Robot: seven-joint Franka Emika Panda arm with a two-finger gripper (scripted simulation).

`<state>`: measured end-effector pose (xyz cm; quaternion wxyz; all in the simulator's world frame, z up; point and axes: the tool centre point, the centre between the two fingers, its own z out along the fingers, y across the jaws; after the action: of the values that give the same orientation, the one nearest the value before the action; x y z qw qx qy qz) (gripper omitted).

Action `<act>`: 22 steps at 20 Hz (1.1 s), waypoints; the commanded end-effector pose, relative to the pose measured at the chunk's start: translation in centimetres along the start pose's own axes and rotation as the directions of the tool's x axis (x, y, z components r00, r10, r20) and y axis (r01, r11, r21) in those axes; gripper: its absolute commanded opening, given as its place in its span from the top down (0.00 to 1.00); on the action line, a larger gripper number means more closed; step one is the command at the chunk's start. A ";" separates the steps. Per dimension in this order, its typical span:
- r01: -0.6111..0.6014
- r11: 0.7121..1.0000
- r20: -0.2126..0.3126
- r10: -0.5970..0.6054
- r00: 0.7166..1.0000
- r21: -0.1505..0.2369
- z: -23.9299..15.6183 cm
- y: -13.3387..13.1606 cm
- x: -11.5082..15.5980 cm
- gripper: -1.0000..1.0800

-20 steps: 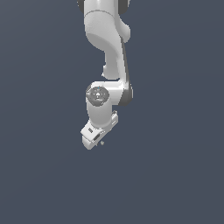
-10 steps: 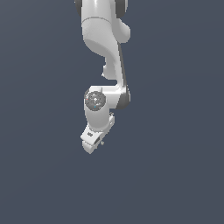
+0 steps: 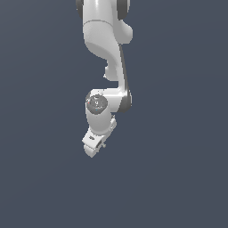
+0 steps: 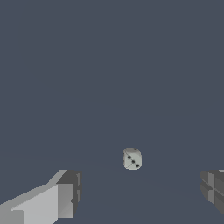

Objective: Pick up the object and move it to a goal position.

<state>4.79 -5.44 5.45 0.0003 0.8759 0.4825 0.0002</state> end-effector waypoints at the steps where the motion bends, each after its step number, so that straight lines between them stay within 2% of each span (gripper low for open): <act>1: 0.001 1.000 0.000 -0.001 1.000 0.001 0.8 -0.1 0.0 0.04; 7: 0.004 1.000 0.000 -0.004 1.000 0.001 3.8 -0.1 -0.1 0.04; 13: 0.004 1.000 0.000 -0.004 1.000 0.001 4.6 0.0 0.0 0.04; 14: 0.004 1.000 0.000 -0.004 1.000 0.001 4.6 0.0 0.0 1.00; 22: 0.004 1.000 0.000 -0.004 1.000 0.001 4.6 0.0 0.0 1.00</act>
<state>4.77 -5.40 0.95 0.0001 0.8747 0.4846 -0.0002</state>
